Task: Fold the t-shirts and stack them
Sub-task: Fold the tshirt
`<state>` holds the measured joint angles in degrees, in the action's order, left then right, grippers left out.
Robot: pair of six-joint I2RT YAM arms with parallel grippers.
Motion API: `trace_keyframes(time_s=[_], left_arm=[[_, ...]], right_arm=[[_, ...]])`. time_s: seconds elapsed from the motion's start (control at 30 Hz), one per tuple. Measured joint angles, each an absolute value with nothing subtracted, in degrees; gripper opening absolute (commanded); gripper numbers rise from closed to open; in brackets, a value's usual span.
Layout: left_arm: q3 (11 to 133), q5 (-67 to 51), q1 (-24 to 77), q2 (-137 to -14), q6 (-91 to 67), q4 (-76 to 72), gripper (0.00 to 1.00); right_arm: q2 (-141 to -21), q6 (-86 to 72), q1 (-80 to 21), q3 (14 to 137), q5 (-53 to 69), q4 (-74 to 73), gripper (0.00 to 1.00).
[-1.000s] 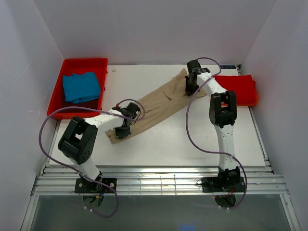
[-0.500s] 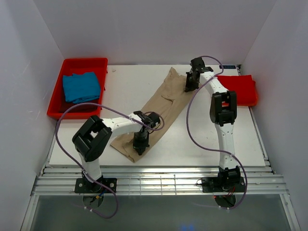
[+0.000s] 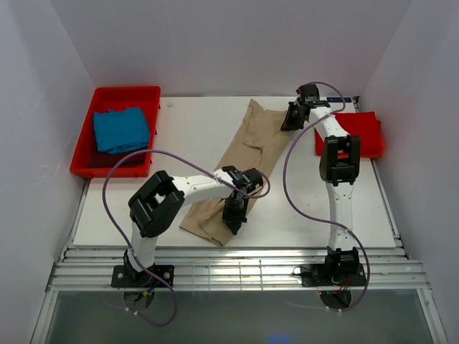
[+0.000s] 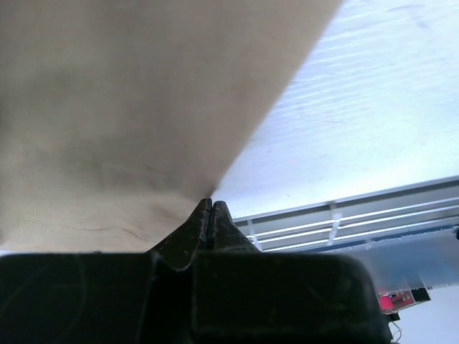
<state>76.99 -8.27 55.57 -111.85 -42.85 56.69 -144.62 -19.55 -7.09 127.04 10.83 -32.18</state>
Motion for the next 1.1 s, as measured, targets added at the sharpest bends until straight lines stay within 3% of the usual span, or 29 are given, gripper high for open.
trace_keyframes(time_s=[0.2,0.4,0.47,0.53,0.57,0.6,0.9,1.1], left_arm=[[82.67,-6.94,56.64,-111.83,-42.35,57.12,0.0],[86.67,6.5,57.17,-102.39,-44.75,55.07,0.0],[85.17,12.6,57.17,-96.33,-45.12,54.46,0.07],[82.0,18.11,57.01,-90.43,-44.77,53.76,0.26],[80.25,20.29,56.77,-88.31,-44.42,53.84,0.41],[78.04,22.55,56.51,-86.48,-44.07,54.02,0.45],[61.54,25.69,55.94,-87.11,-41.08,53.54,0.5],[57.45,25.45,55.94,-86.24,-39.72,50.37,0.5]], right_arm=[[-142.98,-16.6,-5.32,123.9,15.77,-25.63,0.24],[-130.39,-13.02,-5.43,112.86,18.2,-20.27,0.26],[-124.2,-12.16,-6.02,110.15,18.13,-19.25,0.26],[-120.03,-11.2,-6.76,109.69,17.98,-19.25,0.26],[-118.26,-10.59,-7.33,109.75,17.65,-19.25,0.26],[-116.75,-9.8,-8.16,110.06,17.21,-19.81,0.26],[-120.29,-6.0,-16.67,107.98,11.86,-27.64,0.27],[-123.0,-5.96,-18.9,106.02,10.66,-31.31,0.27]])
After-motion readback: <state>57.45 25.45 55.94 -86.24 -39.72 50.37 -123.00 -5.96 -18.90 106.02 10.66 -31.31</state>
